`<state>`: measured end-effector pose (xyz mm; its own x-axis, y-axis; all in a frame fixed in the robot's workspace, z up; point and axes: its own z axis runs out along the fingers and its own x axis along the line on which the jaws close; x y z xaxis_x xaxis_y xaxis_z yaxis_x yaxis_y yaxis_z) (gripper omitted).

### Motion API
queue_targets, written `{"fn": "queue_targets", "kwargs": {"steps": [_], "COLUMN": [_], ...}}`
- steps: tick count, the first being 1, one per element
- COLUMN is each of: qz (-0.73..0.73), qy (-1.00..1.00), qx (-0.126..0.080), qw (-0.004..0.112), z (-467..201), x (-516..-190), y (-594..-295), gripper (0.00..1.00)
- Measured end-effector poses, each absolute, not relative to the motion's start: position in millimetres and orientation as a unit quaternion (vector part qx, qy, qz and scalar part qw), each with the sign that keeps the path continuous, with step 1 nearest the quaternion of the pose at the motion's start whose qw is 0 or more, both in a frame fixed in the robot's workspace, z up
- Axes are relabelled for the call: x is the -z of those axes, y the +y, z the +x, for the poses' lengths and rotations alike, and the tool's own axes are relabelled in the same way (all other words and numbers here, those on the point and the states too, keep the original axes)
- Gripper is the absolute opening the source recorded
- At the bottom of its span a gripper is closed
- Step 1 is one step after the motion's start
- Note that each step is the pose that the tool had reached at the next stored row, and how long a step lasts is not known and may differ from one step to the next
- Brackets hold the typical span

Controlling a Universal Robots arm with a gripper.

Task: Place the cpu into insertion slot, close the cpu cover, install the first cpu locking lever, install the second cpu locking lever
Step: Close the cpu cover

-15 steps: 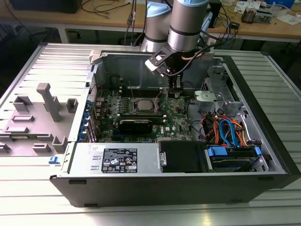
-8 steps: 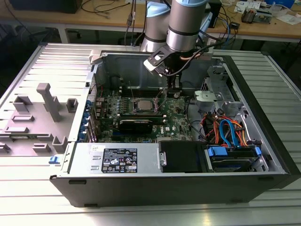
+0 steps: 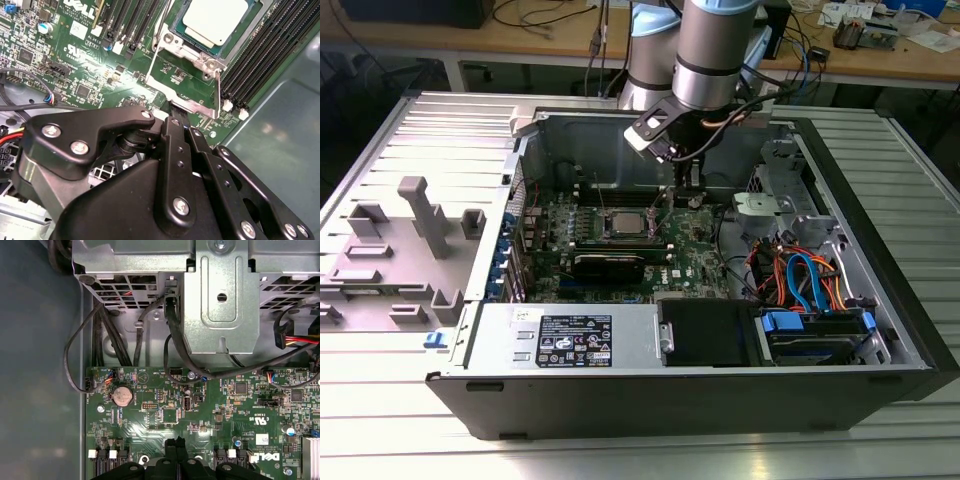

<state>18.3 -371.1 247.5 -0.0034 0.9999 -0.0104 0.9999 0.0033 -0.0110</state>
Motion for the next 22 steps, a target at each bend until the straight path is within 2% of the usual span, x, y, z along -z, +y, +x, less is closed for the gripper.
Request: {"fn": "queue_targets", "kwargs": {"steps": [22], "qz": [-0.706], "qy": [-0.708], "qx": [-0.008], "qw": [0.001], "z": [11.9], "x": [-246.4], "y": [-371.1], "gripper": [0.11]}}
